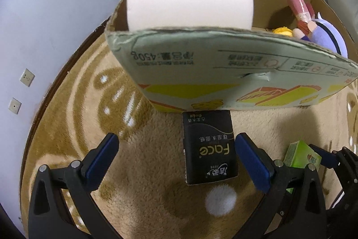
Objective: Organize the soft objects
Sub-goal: 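Grasp the black Face tissue pack with the left gripper while the right grasps the green tissue pack, then lift both tissue packs over the box and open both grippers to drop them in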
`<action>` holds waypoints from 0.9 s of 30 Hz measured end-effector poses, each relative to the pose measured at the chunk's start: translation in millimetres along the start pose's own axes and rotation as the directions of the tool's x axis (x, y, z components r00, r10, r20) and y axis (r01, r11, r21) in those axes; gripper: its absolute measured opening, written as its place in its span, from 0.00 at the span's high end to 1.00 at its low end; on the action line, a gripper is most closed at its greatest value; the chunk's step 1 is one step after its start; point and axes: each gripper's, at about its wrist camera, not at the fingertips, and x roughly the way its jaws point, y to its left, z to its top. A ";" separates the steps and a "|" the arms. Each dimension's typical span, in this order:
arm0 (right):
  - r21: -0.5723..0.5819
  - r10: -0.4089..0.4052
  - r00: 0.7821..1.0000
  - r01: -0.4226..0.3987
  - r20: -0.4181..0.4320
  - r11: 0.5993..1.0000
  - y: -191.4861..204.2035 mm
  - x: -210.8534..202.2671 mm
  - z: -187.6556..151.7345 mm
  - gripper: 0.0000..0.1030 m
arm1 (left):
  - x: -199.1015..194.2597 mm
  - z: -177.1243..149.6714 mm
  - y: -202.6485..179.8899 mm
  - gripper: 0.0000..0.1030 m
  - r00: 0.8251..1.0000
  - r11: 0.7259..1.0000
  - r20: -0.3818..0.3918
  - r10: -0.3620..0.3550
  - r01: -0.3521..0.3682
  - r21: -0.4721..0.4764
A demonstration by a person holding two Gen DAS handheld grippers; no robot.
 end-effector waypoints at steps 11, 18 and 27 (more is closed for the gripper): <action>-0.009 -0.010 1.000 0.010 0.002 1.000 9.1 7.4 0.3 0.12 | 11.6 -0.3 -17.6 0.01 1.000 0.999 -0.020 0.005 -0.004 0.033; -0.040 -0.037 0.999 0.038 0.027 0.998 11.7 1.8 -0.1 0.22 | 17.9 -4.8 -23.0 0.23 0.998 0.999 -0.061 -0.028 0.030 0.020; -0.052 -0.042 0.998 0.044 0.040 0.998 17.3 1.0 -0.8 0.28 | 12.7 -5.0 -21.6 0.57 0.996 0.997 -0.046 -0.076 0.076 -0.011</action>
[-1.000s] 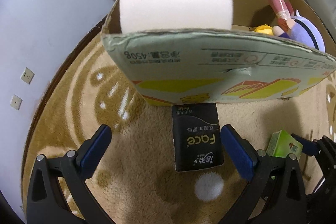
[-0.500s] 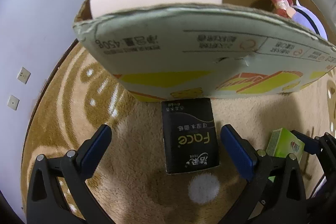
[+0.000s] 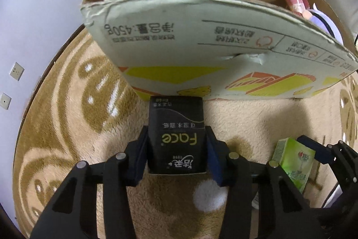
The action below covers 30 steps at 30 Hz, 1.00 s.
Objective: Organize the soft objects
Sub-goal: 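Lift both tissue packs over the box and open both grippers to drop them in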
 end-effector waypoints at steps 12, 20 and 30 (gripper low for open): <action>0.013 -0.016 0.996 0.015 0.086 1.000 -10.4 -22.0 -0.6 0.32 | -37.9 -11.1 13.1 0.57 0.997 0.998 0.074 0.021 -0.017 -0.059; 0.039 -0.020 0.984 0.013 0.177 0.999 -20.2 -59.2 -0.1 0.33 | -89.8 -29.9 10.6 0.57 0.981 0.995 0.177 0.079 -0.068 -0.066; 0.034 -0.005 0.957 -0.005 0.289 0.999 -26.0 -105.6 8.2 0.33 | -150.3 -21.9 9.1 0.57 0.928 0.993 0.354 0.114 -0.103 -0.048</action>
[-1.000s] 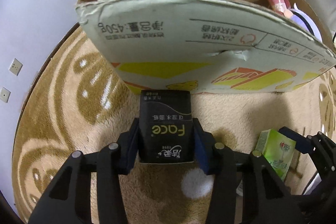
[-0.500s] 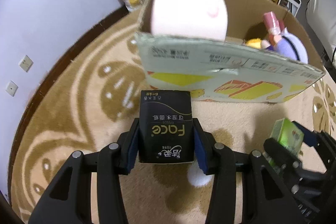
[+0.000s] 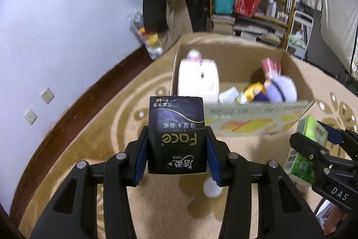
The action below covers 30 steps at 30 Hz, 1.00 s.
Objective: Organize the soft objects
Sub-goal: 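Lift both tissue packs over the box and open both grippers to drop them in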
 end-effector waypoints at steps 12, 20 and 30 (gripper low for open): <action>-0.038 0.010 0.997 -0.007 0.082 0.999 3.6 -13.3 43.5 0.33 | -5.3 59.4 -16.7 0.57 0.994 0.999 0.105 -0.032 0.029 0.027; -0.149 -0.020 0.995 0.034 0.094 0.988 5.5 3.7 76.8 0.33 | 12.2 91.7 -30.1 0.57 0.990 0.996 0.138 -0.034 0.023 0.082; -0.239 -0.007 0.997 0.027 0.081 0.971 -2.5 33.6 99.4 0.33 | 41.4 100.1 -43.5 0.56 0.991 0.994 0.115 -0.072 0.062 0.088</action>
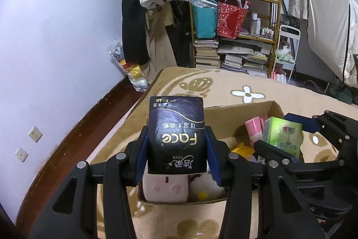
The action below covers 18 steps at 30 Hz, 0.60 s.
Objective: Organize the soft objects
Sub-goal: 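Lift both tissue packs over the box and open both grippers to drop them in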
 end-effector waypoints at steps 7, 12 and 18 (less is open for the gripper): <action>0.025 0.039 0.999 -0.039 -0.020 0.999 -6.7 15.1 -5.4 0.32 | 16.0 -3.2 -5.6 0.56 1.000 1.000 -0.029 -0.007 0.007 0.009; 0.026 0.055 0.998 -0.055 -0.022 0.998 -6.7 19.9 -8.7 0.32 | 22.1 -4.3 -3.2 0.56 0.999 1.000 -0.049 -0.023 0.022 -0.010; 0.031 0.051 0.998 -0.050 -0.031 0.998 -6.9 21.4 -10.1 0.19 | 24.8 -6.0 1.5 0.41 0.997 0.999 -0.062 0.036 -0.036 0.002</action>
